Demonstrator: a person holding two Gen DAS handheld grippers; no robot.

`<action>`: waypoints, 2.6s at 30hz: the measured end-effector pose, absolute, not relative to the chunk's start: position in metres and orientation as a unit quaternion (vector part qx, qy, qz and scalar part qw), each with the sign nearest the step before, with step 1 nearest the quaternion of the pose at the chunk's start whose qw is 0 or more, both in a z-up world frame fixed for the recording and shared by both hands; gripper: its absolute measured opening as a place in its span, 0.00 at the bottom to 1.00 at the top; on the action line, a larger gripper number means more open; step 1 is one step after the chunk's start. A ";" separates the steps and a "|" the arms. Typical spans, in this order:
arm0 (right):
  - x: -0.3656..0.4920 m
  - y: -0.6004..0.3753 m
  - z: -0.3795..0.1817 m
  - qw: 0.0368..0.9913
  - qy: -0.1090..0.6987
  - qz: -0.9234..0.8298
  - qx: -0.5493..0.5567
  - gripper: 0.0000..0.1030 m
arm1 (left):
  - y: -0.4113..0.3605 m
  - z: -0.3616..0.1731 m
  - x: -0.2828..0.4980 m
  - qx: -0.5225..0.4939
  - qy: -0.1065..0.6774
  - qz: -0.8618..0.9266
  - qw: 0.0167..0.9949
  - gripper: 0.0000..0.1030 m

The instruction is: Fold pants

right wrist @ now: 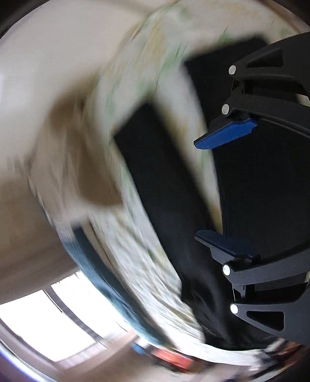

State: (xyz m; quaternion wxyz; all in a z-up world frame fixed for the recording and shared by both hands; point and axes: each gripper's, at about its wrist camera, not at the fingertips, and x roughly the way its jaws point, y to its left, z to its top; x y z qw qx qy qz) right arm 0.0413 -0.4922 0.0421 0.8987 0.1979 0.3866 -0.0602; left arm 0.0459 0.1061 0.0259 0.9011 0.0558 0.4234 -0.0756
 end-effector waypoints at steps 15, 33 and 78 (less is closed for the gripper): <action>0.214 -0.291 0.024 0.873 0.454 0.174 0.050 0.74 | 0.122 0.010 0.282 0.066 0.505 -0.124 0.852 0.96; 0.299 -0.225 -0.014 0.782 0.571 0.241 -0.061 0.10 | 0.127 -0.018 0.318 0.023 0.544 -0.199 0.815 0.06; 0.073 -0.184 0.032 0.903 0.381 0.170 -0.106 0.09 | 0.145 -0.001 0.301 -0.111 0.491 -0.347 0.792 0.06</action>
